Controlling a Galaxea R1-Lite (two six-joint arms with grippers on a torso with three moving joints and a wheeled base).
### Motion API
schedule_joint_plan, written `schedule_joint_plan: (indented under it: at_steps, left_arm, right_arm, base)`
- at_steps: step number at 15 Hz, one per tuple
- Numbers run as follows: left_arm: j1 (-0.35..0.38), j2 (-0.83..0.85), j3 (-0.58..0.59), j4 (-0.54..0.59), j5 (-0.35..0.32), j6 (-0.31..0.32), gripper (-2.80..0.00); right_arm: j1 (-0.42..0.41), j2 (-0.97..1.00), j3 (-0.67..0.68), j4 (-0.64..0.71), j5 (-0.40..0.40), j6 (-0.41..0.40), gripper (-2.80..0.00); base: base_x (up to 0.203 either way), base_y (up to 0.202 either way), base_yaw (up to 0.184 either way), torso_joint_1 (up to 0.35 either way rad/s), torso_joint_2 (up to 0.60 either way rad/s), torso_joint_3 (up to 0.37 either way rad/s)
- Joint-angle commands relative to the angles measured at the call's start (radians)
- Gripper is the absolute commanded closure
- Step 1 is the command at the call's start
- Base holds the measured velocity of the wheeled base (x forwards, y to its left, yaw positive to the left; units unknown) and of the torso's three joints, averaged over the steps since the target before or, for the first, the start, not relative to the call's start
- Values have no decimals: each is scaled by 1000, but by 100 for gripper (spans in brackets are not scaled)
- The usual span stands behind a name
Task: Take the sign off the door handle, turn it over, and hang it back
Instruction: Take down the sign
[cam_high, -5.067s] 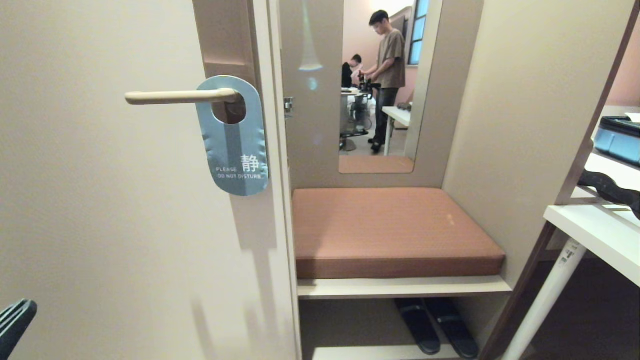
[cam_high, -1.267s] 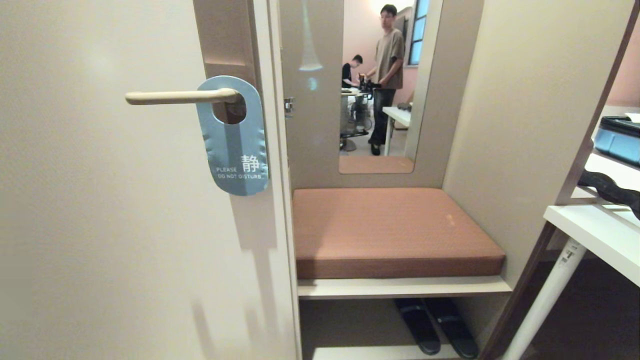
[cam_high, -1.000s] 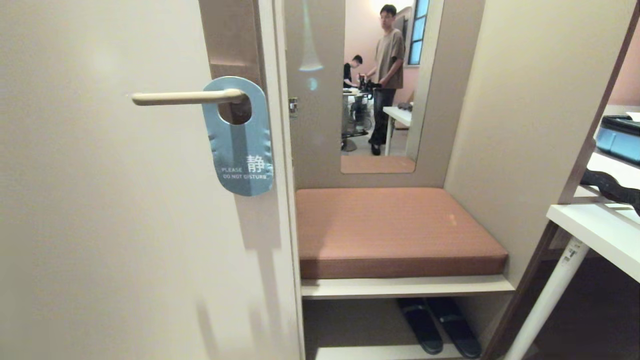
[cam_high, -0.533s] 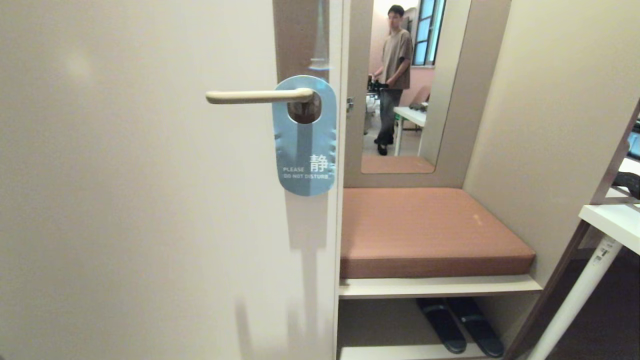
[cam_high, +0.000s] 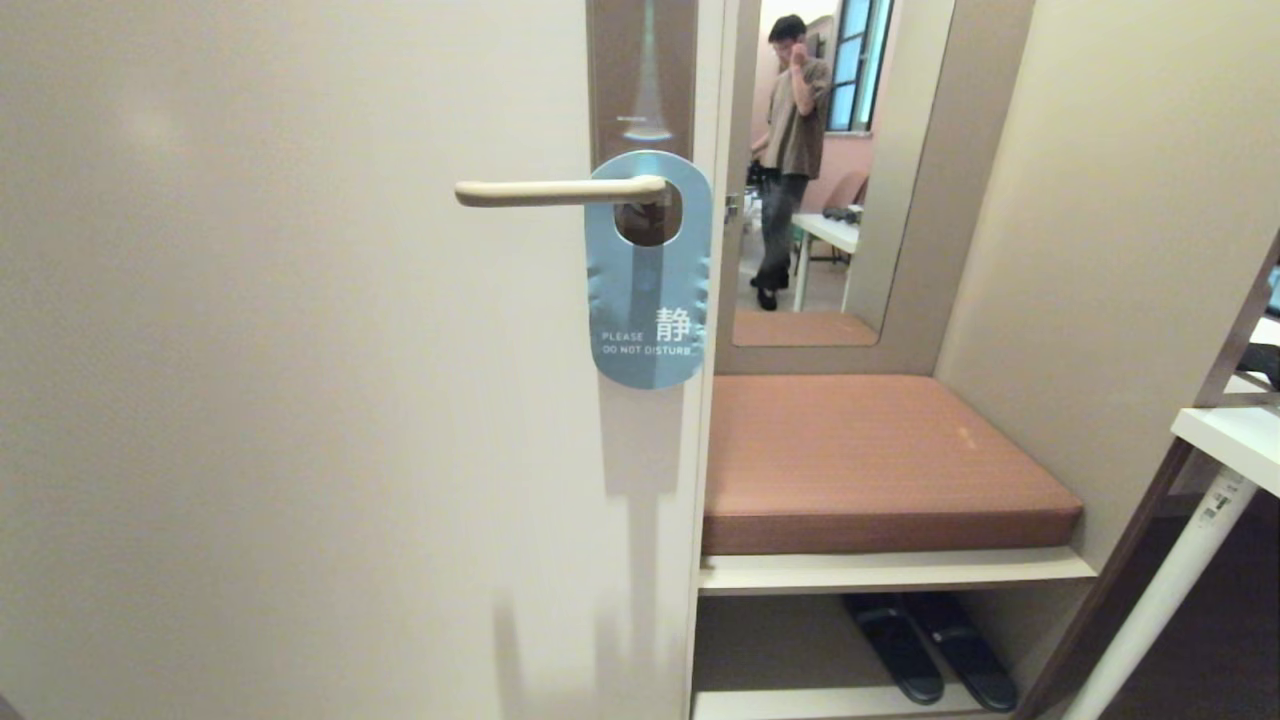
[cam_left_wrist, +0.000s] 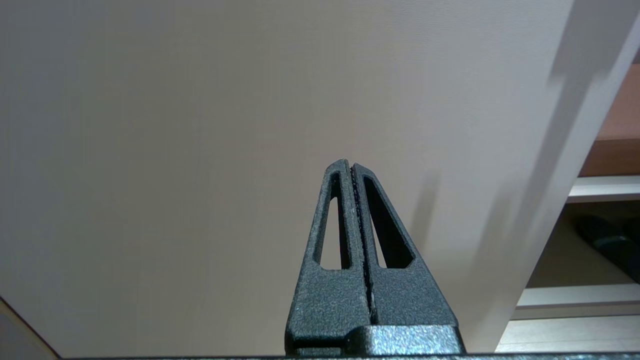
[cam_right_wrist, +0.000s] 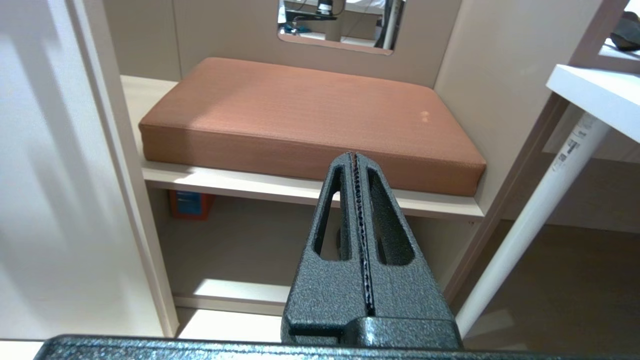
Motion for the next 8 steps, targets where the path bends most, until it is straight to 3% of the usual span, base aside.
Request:
schedule_joint_plan:
  at_steps: [1,8]
  left_arm:
    - [0,0,0,1,2,-4,0]
    - [0,0,0,2,9,-5,0]
  right_arm:
    - [0,0,0,0,0,-1,0]
    - [0,0,0,0,0,-1,0]
  base:
    - [0,0,0,0,0,0]
    - [0,0,0,0,0,0]
